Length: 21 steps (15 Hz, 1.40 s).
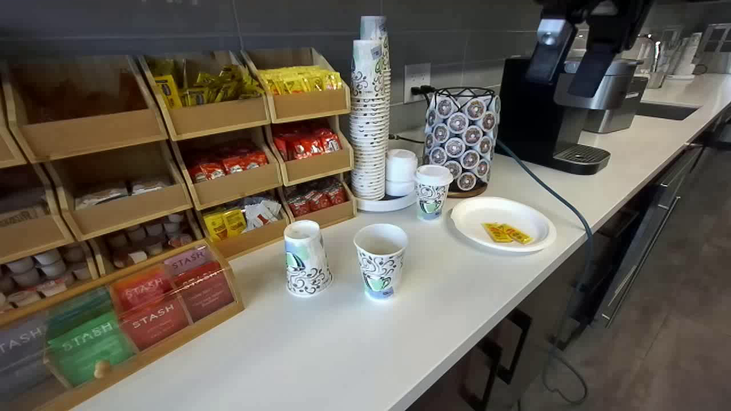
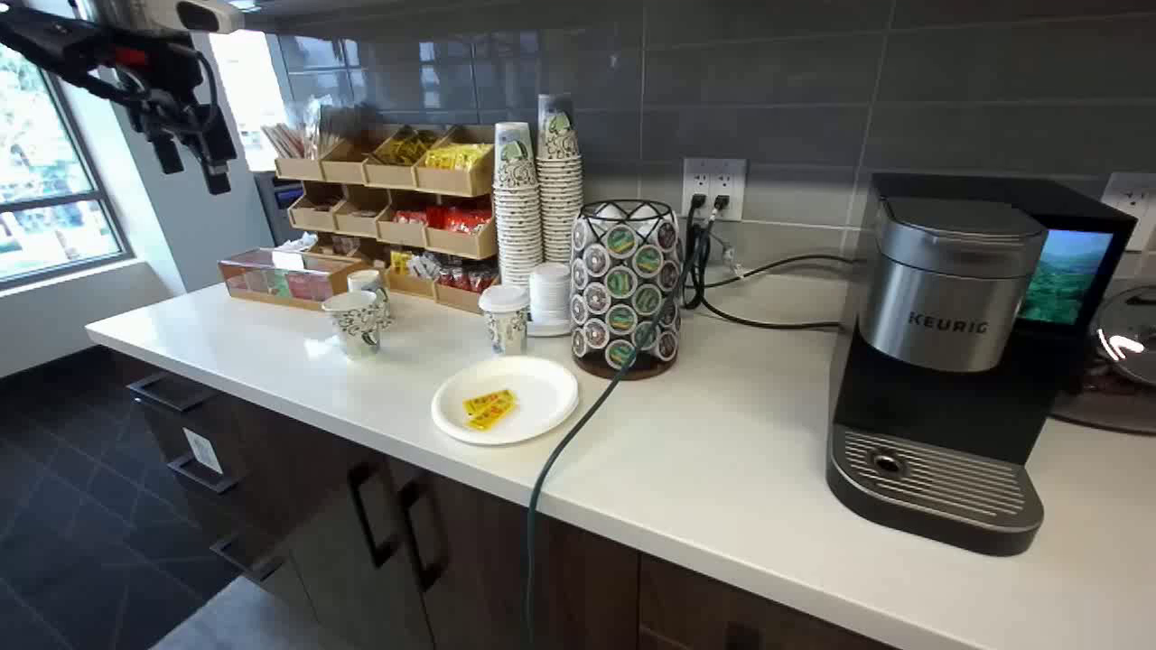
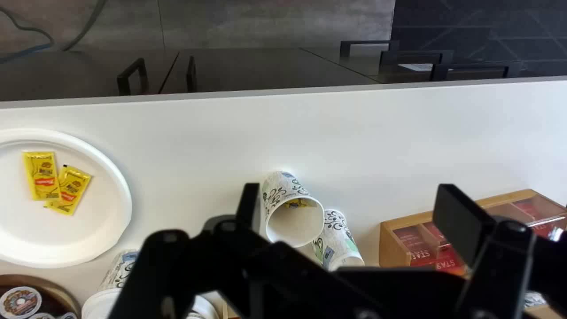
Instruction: Lay the coffee cup on the left on the counter
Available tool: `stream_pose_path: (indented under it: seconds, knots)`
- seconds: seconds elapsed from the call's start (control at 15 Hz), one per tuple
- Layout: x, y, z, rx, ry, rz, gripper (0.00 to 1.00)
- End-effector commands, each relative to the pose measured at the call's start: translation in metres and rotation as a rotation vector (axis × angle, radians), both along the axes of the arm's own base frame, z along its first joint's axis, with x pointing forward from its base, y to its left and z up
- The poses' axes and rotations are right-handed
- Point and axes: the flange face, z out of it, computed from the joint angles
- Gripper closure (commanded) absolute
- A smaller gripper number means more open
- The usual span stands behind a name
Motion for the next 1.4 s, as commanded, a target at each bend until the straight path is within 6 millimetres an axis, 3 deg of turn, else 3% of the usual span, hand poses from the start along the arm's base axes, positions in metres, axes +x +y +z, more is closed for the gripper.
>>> stream_pose_path:
  seconds: [0.0, 0.53, 0.87, 1.07, 1.33]
  knots:
    - [0.0, 0.0, 0.0, 0.0, 0.001, 0.0, 0.0]
    - [0.0, 0.0, 0.0, 0.0, 0.001, 0.0, 0.0]
    - [0.058, -0.021, 0.013, 0.007, 0.052, -0.006, 0.0]
    - [0.093, -0.022, 0.001, -0.016, 0.106, -0.034, 0.0]
    - [0.139, -0.006, -0.022, -0.088, 0.1, -0.057, 0.0]
